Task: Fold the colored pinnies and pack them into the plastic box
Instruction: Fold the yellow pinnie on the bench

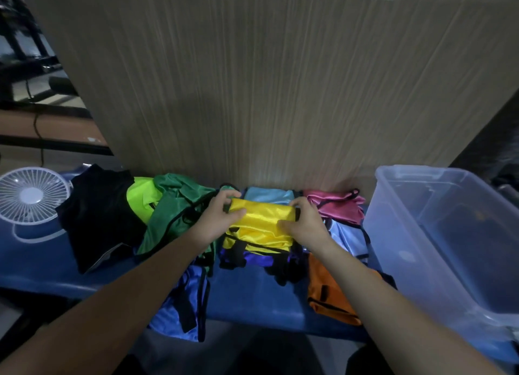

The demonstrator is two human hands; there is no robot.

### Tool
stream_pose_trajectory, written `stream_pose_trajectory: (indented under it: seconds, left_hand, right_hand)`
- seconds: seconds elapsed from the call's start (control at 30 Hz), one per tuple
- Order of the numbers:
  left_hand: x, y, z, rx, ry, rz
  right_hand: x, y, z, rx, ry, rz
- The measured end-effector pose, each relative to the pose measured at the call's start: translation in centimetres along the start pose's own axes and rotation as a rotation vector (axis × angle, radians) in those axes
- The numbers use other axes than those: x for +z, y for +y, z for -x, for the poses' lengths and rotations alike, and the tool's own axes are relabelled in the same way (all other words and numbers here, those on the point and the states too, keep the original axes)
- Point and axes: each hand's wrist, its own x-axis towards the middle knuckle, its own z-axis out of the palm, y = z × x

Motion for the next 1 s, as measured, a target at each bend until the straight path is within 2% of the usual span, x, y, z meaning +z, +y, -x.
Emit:
stream_pose_trajectory:
  seconds: [0.13, 0.23, 0.37, 0.57, 0.73, 0.87, 1.0]
  left_hand:
    - [0.5, -2.3, -0.4, 0.05, -0.119, -0.242]
    - [0.4, -3.0, 0.0, 0.117, -0.101, -0.311]
    - [-0.4, -2.3, 0.9, 0.181, -0.042, -0.325]
    - [-3.7, -1.6, 5.3, 0.31, 0.029, -0.352]
    - [-7.7, -3.9, 10.5, 0.366, 0.198, -0.407]
    - [-9.3, -6.9, 14.2, 0.256, 0.243, -0.57]
    - [-9.4, -9.4, 16.3, 0.159, 0.217, -0.621]
  right_hand:
    - [1.7, 1.2, 0.3, -0.117, 0.038, 0.325]
    - [2.1, 0.9, 1.0, -0.257, 0.138, 0.529]
    - [1.9, -0.9, 2.3, -0.362, 0.217, 0.63]
    - [2.8, -3.8, 4.7, -0.488, 0.069, 0.455]
    - [5.9, -5.2, 6.9, -0.573, -0.068, 0.323]
    - [9.5, -4.5, 9.3, -0.657, -0.201, 0.435]
    - [12.6, -3.3, 11.7, -0.75, -0.288, 0.647]
